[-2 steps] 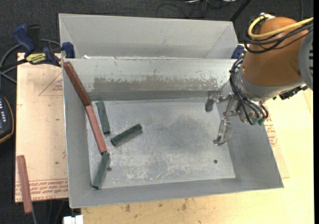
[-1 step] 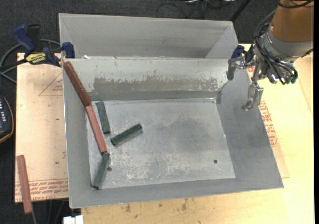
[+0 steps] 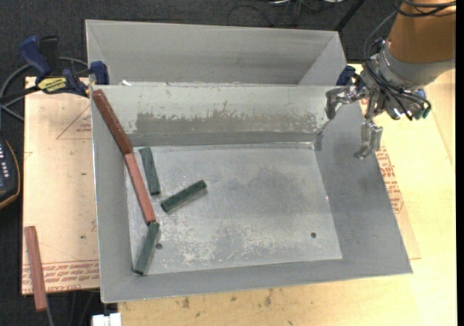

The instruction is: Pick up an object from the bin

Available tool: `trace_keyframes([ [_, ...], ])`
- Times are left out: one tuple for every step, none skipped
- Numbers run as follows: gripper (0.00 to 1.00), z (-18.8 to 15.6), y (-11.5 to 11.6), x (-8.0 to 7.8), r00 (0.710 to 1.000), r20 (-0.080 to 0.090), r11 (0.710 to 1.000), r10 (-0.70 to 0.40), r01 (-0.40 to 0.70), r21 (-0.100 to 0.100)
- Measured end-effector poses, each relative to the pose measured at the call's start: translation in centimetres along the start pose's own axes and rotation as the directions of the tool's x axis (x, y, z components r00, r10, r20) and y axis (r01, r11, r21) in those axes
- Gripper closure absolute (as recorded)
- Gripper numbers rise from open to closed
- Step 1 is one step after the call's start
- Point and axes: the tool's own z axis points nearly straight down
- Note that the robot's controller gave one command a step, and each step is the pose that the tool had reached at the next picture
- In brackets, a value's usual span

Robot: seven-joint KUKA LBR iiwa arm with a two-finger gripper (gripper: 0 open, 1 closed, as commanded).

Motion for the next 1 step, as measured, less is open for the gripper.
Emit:
trace_keyframes([
  [0.00, -5.60, 3.29, 4.30, 0.999, 0.002, 0.999, 0.039, -0.039, 0.000],
])
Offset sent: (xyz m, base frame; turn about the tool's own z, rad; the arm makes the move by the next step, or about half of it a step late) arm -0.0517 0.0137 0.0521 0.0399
